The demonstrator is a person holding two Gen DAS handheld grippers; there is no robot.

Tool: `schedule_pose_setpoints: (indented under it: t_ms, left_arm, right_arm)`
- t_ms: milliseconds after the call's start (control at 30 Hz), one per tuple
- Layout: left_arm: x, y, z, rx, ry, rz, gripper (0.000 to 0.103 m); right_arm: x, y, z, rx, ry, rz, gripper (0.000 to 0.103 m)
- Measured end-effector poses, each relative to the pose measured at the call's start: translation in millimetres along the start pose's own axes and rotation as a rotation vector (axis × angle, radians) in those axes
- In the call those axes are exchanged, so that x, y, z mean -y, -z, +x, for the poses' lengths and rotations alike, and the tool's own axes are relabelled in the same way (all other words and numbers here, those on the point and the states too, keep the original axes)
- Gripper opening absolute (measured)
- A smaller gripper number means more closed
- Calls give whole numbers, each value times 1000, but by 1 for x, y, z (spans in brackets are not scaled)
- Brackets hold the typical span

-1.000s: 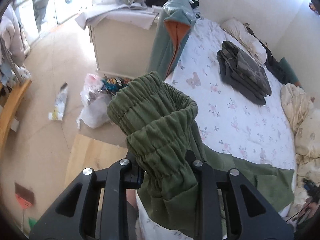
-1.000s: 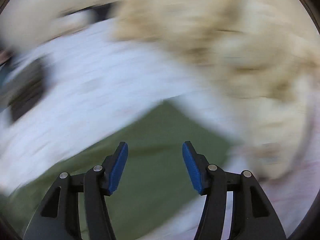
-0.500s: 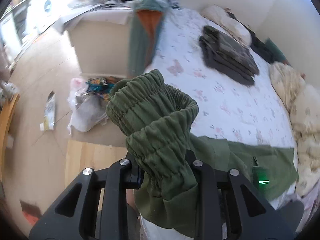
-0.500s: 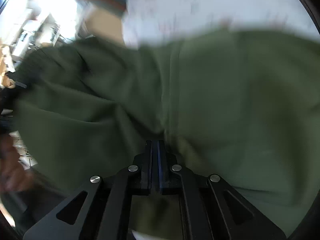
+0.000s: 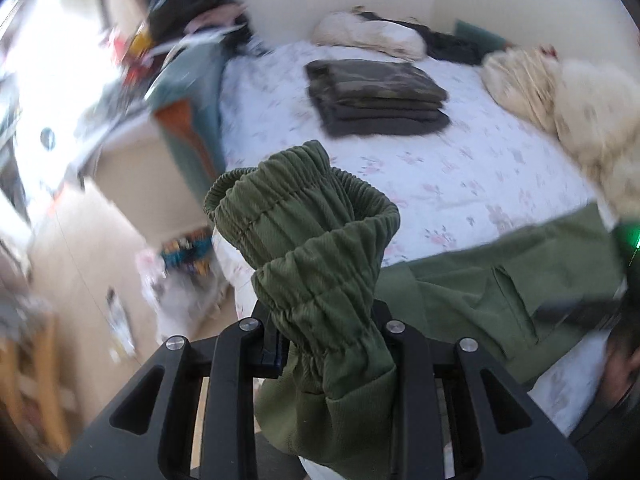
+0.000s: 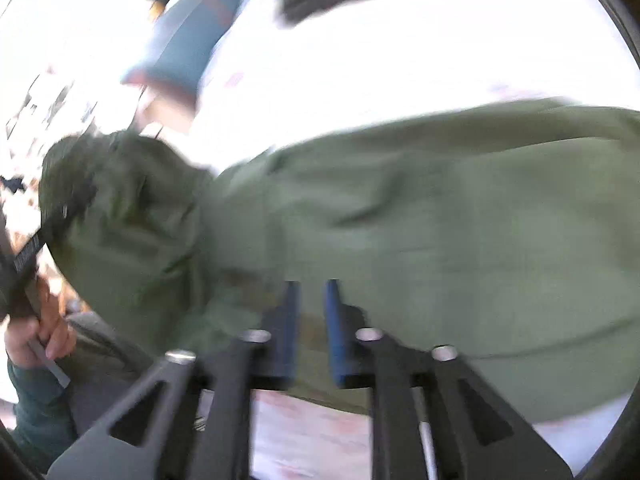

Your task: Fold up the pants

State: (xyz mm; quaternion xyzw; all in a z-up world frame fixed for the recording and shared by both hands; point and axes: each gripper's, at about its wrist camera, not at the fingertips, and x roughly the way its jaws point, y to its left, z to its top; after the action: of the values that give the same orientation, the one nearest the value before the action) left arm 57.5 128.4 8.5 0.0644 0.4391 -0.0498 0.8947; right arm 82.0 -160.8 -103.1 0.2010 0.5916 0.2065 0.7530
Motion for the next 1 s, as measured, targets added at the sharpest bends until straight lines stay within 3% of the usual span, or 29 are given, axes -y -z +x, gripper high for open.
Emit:
schedule_pose_setpoints:
  t_ms: [67, 167, 267, 333, 467, 533, 600, 667, 833, 967, 1000]
  left_arm:
    - [38, 0, 3, -12, -70, 78, 22]
    - [102, 2, 5, -1, -82, 202, 22]
    - [165, 12, 22, -46, -55, 310, 22]
    - [208, 30, 49, -88, -52, 389, 22]
    - [249, 70, 102, -192, -80, 522, 23]
    - [250, 77, 114, -222, -49, 483, 30]
    - [246, 77, 113, -232, 28, 453, 55]
    - [241, 73, 102, -248, 132, 423, 67]
    - [209, 56, 44, -183, 277, 278, 68]
    - [139, 49, 27, -133, 253, 9, 70]
    - [119, 53, 30, -134, 213, -68, 70]
  right_arm:
    - [26, 3, -33, 86, 74, 57, 89]
    - [63, 9, -74, 205, 105, 129, 89]
    - [95, 13, -105, 294, 104, 224, 89]
    - [109, 15, -113, 333, 119, 277, 89]
    - [119, 22, -118, 346, 120, 344, 89]
    - [134, 20, -116, 320, 119, 343, 89]
    - [141, 23, -115, 299, 122, 350, 89]
    - [143, 23, -111, 291, 120, 357, 89]
    - [138, 24, -92, 246, 118, 356, 89]
    - [109, 23, -79, 226, 97, 257, 89]
    - [101, 22, -73, 209, 87, 225, 89]
